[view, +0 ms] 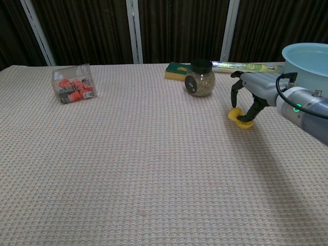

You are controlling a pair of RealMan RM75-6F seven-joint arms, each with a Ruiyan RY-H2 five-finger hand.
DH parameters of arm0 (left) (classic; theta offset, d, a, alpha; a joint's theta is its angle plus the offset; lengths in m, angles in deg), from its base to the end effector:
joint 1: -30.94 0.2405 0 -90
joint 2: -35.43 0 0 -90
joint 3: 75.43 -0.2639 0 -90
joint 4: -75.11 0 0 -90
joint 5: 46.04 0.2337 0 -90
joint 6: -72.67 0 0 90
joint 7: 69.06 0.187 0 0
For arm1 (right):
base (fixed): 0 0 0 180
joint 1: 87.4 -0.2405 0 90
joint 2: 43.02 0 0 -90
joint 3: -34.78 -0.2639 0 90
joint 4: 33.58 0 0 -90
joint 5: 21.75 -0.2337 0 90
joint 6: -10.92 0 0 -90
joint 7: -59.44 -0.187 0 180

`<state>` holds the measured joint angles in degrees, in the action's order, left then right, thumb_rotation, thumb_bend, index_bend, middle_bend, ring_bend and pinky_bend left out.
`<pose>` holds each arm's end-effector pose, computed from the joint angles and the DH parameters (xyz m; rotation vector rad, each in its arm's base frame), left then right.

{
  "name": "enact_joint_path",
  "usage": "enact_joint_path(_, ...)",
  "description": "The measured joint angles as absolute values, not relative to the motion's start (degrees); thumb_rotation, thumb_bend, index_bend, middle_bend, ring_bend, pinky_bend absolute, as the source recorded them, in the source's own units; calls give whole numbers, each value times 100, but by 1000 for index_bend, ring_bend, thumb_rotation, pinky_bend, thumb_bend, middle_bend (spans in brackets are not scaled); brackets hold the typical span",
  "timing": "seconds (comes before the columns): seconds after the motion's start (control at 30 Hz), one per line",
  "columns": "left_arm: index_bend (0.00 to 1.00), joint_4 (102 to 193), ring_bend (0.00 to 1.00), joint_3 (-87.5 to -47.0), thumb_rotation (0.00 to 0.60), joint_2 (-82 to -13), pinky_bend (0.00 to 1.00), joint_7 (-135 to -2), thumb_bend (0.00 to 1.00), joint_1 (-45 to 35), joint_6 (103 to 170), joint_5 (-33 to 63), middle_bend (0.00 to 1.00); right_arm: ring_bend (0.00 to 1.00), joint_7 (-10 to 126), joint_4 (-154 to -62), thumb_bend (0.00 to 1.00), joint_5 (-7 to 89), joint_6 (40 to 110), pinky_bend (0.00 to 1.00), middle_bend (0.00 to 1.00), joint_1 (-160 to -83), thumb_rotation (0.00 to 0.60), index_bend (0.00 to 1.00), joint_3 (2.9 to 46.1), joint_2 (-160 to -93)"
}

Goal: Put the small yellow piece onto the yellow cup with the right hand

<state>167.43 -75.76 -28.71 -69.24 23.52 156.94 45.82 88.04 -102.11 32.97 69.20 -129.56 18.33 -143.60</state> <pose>-0.3066 0.2260 0.1209 -1.5375 -0.8846 -0.9474 -0.1763 -0.4328 -0.0694 1.6171 -0.9296 0.8054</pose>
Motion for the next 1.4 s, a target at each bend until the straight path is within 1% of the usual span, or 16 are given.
enact_joint_path(0.5, 0, 16763, 0, -7580, 600, -2861, 204, -6931, 0, 2337, 15686, 4587, 0, 0, 8759, -10237, 243, 3316, 6998, 0, 0, -12888, 600, 501, 1898, -14327)
enact_joint_path(0.93, 0, 16760, 0, -7592, 600, -2856, 208, -6966, 0, 2325, 15673, 4604, 0, 0, 8692, -10085, 243, 3290, 6926, 0, 0, -12862, 600, 501, 1959, -14388)
enact_joint_path(1.4, 0, 16798, 0, -7604, 600, -2848, 208, -6917, 0, 2314, 15645, 4600, 0, 0, 8542, -9968, 244, 3344, 6872, 0, 0, -12873, 600, 501, 1907, -14324)
